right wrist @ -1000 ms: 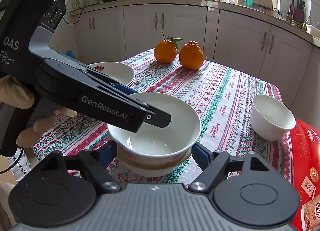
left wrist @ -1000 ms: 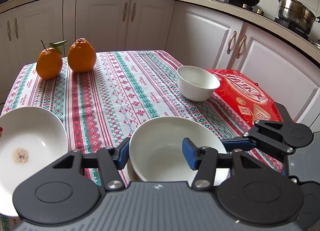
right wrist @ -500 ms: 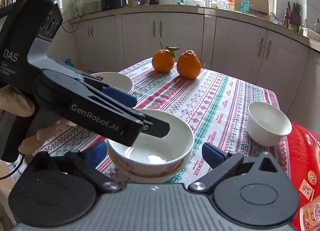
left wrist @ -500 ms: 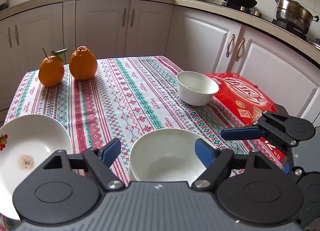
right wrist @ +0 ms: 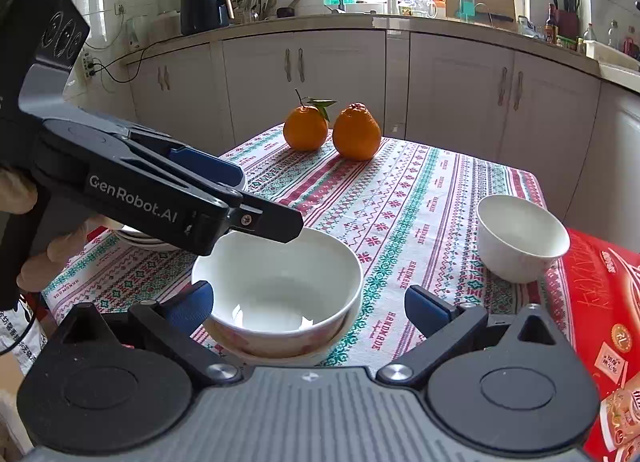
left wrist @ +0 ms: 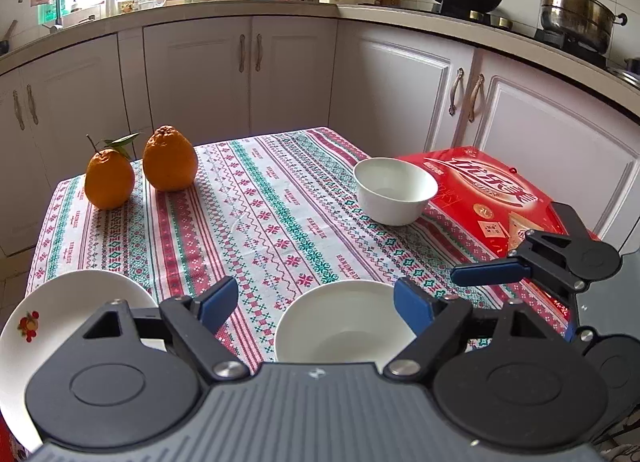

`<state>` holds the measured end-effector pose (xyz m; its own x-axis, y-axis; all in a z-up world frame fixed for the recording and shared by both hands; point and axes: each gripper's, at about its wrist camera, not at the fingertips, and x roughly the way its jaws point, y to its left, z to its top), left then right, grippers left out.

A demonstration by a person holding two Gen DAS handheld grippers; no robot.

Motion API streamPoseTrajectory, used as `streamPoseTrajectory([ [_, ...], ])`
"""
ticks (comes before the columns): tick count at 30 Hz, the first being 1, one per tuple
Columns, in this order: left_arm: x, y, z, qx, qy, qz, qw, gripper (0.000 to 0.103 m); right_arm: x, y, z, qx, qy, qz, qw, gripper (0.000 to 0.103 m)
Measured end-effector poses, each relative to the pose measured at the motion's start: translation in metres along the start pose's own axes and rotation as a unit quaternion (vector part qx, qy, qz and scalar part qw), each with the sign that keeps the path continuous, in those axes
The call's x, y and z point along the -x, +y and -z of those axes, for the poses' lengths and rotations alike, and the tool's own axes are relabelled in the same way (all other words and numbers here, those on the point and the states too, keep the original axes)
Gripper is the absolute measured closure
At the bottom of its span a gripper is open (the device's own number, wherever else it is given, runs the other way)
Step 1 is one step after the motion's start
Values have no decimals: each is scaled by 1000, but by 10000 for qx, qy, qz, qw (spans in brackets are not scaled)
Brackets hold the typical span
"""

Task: Organize plates and bowls
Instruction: 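Move the left tool to the white bowl by the red box and grasp its rim, then lift the bowl with the left tool and carry it over the bowl stack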

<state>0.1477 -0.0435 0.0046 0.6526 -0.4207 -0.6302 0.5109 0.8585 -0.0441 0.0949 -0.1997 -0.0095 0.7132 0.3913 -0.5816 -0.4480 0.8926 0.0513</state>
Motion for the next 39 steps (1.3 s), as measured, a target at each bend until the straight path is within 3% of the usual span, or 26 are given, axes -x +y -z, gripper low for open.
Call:
streamPoseTrajectory([
  [8, -17, -16, -28, -589, 148, 189, 9980, 18, 5, -16, 5, -189, -11, -78, 9998, 0],
  [13, -44, -29, -51, -949, 289, 389, 9943, 18, 16, -50, 5, -279, -100, 340, 9990, 0],
  [18, -82, -42, -73, -1157, 480, 646, 9900, 18, 7, -96, 10, -347, 96, 999, 9943, 0],
  [23, -125, -52, -88, -1296, 693, 773, 9861, 18, -12, -128, 11, -358, 201, 1263, 9911, 0],
  [33, -204, -58, -110, -1140, 1082, 945, 9830, 25, -61, -170, -5, -151, 203, 1206, 9924, 1],
  [35, -215, -56, -111, -1004, 1186, 1016, 9826, 36, -68, -175, -6, -140, 236, 1144, 9931, 4],
  [39, -228, -55, -112, -942, 1220, 1012, 9829, 38, -73, -179, -6, -80, 235, 1054, 9941, 13],
])
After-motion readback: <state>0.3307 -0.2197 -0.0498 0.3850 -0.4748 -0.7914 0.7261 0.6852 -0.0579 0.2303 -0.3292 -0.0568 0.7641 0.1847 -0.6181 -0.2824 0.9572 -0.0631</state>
